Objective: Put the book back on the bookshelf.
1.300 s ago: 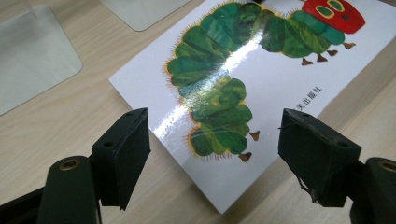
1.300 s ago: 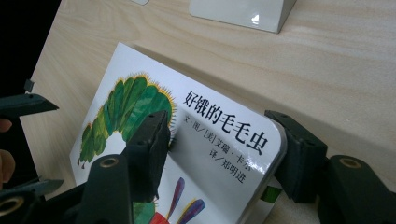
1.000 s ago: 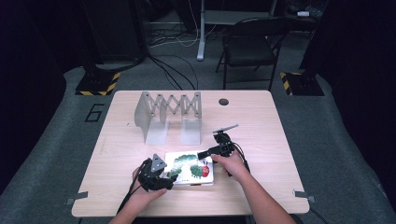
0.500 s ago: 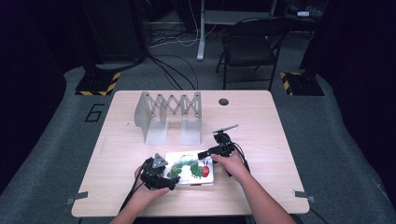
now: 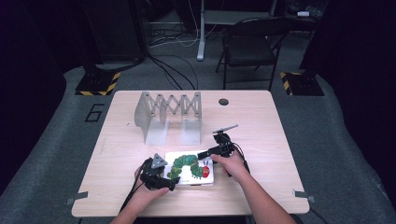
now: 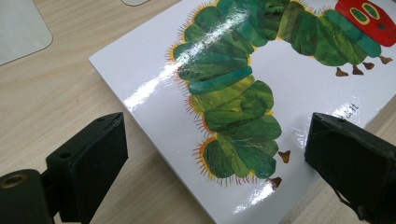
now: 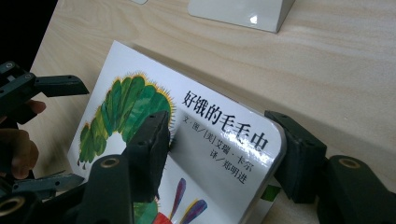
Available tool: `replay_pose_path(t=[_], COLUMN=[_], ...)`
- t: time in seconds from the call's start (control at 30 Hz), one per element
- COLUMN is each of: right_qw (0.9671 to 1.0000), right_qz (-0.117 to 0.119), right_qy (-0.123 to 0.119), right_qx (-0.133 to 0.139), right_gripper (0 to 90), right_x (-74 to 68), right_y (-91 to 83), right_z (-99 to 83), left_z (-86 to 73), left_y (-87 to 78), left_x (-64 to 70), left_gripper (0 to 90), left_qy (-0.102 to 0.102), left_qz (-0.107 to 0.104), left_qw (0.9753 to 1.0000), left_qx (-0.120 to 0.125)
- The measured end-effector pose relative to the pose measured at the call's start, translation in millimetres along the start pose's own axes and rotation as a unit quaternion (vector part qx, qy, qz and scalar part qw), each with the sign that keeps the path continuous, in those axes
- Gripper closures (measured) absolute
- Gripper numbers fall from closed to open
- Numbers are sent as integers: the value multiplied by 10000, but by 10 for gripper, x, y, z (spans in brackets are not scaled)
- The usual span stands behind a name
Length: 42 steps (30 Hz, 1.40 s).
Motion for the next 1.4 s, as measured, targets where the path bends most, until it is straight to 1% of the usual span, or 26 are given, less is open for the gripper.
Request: replay_pose_path(t=[0.07, 0.1, 0.27, 0.3, 0.47, 0.5, 0.53, 0.63, 0.7, 0.73, 0.8, 0.83, 0.93, 0.97, 1.0, 1.03, 1.1, 1.17, 1.2, 1.27, 1.33, 1.37, 1.4], right_qw=[10000, 10000, 10000, 10000, 9999, 9998, 9998, 9997, 9993, 9992, 9994, 9989, 9989, 9988, 9991, 9986, 9988, 9987, 9986, 9981, 9978, 9981, 9980], right_qz=[-4, -6, -10, 18, 63, 66, 67, 70, 42, 56, 34, 42, 69, 81, 88, 105, 100, 98, 125, 115, 92, 92, 96], right_qy=[-24, -2, -68, -40, -92, -156, -163, -211, -349, -366, -329, -442, -424, -457, -378, -478, -452, -455, -488, -553, -591, -565, -571], right_qx=[-6, -20, 1, -2, 47, 48, 66, 86, 135, 136, 142, 168, 195, 183, 156, 214, 178, 215, 189, 227, 277, 247, 245], right_gripper=[418, 419, 427, 441, 463, 468, 473, 482, 487, 488, 490, 498, 510, 513, 517, 522, 523, 528, 531, 530, 530, 531, 531], right_x=[4, 1, -1, -16, -49, -54, -67, -102, -132, -141, -154, -161, -177, -176, -193, -194, -204, -216, -220, -228, -235, -246, -249], right_y=[-3, -6, -19, -37, -75, -88, -99, -138, -167, -172, -180, -198, -222, -230, -244, -251, -263, -273, -283, -292, -293, -303, -303], right_z=[0, -3, -5, -12, -19, -20, -25, -37, -49, -54, -59, -64, -70, -73, -80, -79, -83, -88, -91, -92, -94, -98, -99], left_z=[-2, -4, -12, -15, -23, -28, -28, -30, -32, -36, -38, -38, -38, -39, -39, -41, -41, -40, -40, -36, -30, -25, -25], left_y=[0, 4, -11, -9, -20, -26, -26, -30, -36, -41, -42, -40, -41, -43, -35, -34, -36, -36, -39, -46, -55, -65, -65], left_x=[2, 6, 9, 11, 13, 10, 15, 21, 18, 16, 14, 17, 21, 23, 32, 40, 45, 49, 50, 52, 57, 54, 54], left_gripper=[59, 58, 59, 58, 59, 59, 58, 59, 59, 59, 59, 59, 59, 60, 61, 65, 66, 70, 81, 84, 90, 102, 114], left_qy=[-35, -54, -19, -28, -30, 10, -31, -36, -16, -2, -5, -32, -59, -70, -107, -74, -75, -100, -111, -109, -147, -217, -217], left_qz=[1, 9, -19, 7, -16, -30, -27, -28, -61, -80, -99, -112, -133, -152, -183, -207, -224, -273, -295, -286, -315, -312, -312], left_qw=[10000, 10000, 10000, 10000, 10000, 10000, 10000, 10000, 10000, 10000, 10000, 9999, 9999, 9999, 9998, 9998, 9997, 9996, 9995, 9995, 9994, 9993, 9993], left_qx=[0, 50, 26, 35, 54, 28, 46, 56, 42, 14, 8, 18, 15, -3, 20, -8, -15, -15, -17, -38, -65, -62, -62])
Point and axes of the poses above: each handheld gripper's, and its own axes: y roughly forward along the jaws, z roughly out of its top, x roughly to its right, the point moved 5 cm from there along y, roughly forward along the jaws, and after that the axes turned 12 degrees about y, right-handed, at the moved point
